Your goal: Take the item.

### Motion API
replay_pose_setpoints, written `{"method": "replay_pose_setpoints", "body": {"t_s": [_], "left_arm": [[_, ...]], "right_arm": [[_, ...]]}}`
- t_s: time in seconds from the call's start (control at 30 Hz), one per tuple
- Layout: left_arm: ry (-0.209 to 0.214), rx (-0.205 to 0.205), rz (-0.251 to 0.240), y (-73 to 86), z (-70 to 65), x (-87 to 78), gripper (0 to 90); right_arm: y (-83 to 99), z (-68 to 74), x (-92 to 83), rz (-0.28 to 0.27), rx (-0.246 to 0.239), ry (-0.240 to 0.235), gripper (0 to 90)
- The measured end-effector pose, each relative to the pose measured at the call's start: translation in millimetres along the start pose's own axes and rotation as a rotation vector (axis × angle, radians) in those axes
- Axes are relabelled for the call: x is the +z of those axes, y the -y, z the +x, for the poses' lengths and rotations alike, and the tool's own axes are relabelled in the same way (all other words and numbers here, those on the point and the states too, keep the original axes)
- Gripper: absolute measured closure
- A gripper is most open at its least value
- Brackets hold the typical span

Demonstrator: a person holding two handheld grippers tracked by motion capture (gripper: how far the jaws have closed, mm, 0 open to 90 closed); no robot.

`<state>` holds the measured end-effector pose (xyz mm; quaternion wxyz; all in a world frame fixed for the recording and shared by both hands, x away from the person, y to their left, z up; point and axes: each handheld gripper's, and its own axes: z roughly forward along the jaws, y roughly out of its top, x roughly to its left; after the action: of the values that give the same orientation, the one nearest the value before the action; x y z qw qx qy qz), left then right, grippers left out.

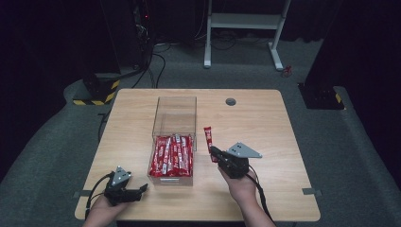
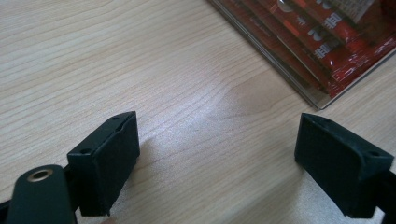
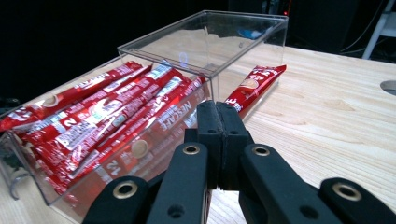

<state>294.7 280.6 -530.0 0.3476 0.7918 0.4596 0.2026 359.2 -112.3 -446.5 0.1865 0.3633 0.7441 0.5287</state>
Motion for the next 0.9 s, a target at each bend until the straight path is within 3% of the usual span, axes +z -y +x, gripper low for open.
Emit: {"method": "replay_pose_setpoints", "body": {"t_s": [0.47, 0.9], "left_arm": [[0.002, 0.001, 0.0, 0.6, -0.4, -0.7, 14.3], [0.003, -0.001, -0.001, 1.0, -0.7, -0.9, 14.3]], "right_arm": [[9.5, -13.1, 9.5, 0.037, 0.021, 0.042, 90.0], [26.0, -20.2, 26.5, 0.117, 0.021, 0.071, 90.0]]}}
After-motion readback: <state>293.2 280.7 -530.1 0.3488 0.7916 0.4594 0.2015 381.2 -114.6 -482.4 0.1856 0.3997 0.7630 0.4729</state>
